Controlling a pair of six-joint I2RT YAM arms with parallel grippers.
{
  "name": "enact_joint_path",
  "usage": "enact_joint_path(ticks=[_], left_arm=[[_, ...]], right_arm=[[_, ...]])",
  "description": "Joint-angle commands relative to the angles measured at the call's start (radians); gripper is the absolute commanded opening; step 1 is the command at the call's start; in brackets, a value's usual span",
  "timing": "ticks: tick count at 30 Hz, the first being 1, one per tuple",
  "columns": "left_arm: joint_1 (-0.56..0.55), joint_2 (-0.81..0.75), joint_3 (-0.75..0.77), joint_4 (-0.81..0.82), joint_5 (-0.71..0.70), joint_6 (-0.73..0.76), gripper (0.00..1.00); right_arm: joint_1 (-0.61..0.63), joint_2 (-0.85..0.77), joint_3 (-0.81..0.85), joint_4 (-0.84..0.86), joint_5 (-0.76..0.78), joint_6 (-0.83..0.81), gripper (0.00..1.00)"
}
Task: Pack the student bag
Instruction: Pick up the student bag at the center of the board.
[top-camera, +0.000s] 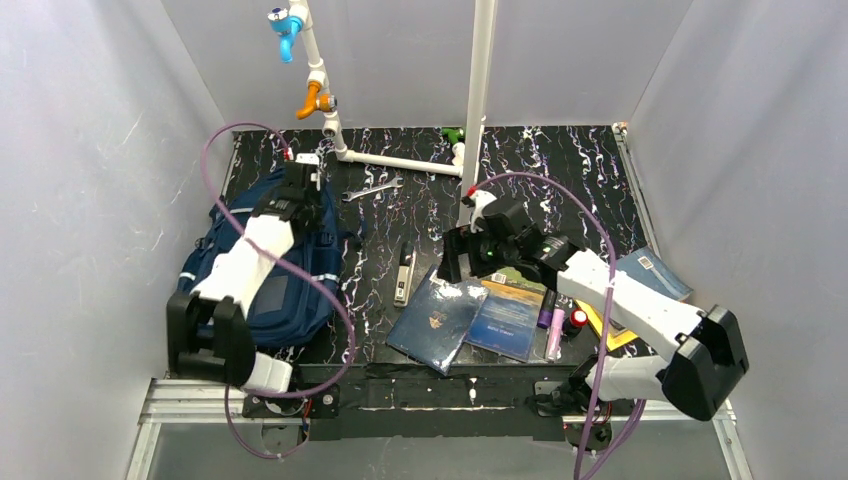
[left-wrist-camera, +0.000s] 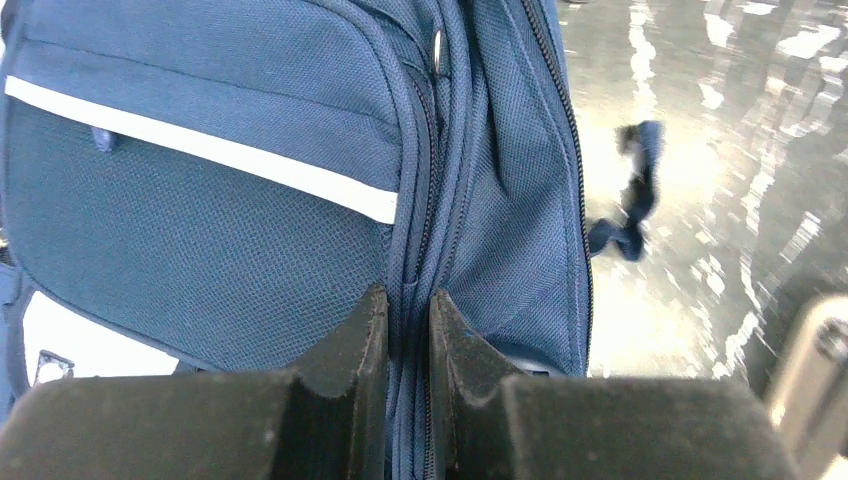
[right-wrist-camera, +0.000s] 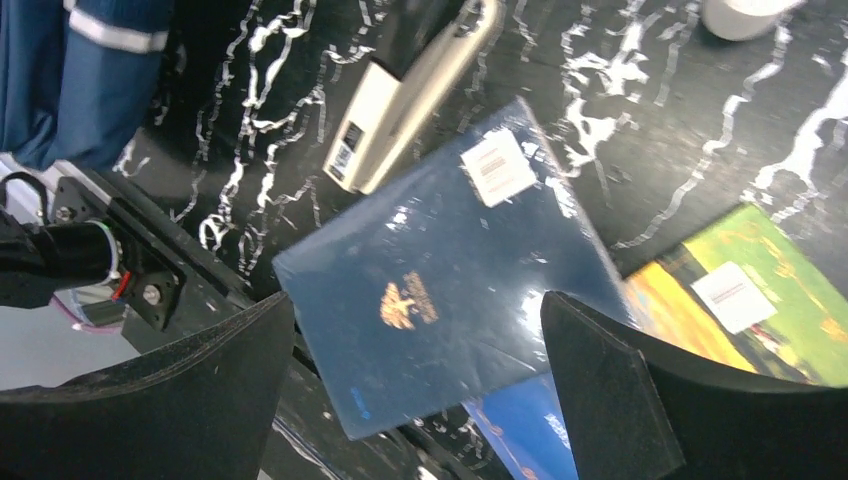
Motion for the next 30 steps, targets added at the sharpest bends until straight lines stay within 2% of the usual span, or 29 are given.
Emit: enact_joint_path(ticks=[1,8,16,21,30], left_arm=[[-0.045,-0.258,-0.112,0.11,0.169,0.055,0.0],[-0.056,-0.571,-0.281,0.158,0.346,0.034,0.0],[-0.059,-0.817,-0.411,0.191,0.47,0.003,0.0],[-0.059,-0.919,-0.464,0.193,0.495,-0.022,0.0],[-0.059,-1.035,-0.521,0.196,0.527,-0.036,0.0]], right_arm=[[0.107,0.059,0.109,0.124,0.084,0.087,1.0],[0.197,0.185,0.234,0.29,0.193,0.29,1.0],[0.205,0.296,0.307,0.417,0.321,0.432,1.0],[0.209,0.372,0.338,0.489,0.326,0.504,1.0],[0.228,0.426,0.417,0.578,0.365,0.471,1.0]])
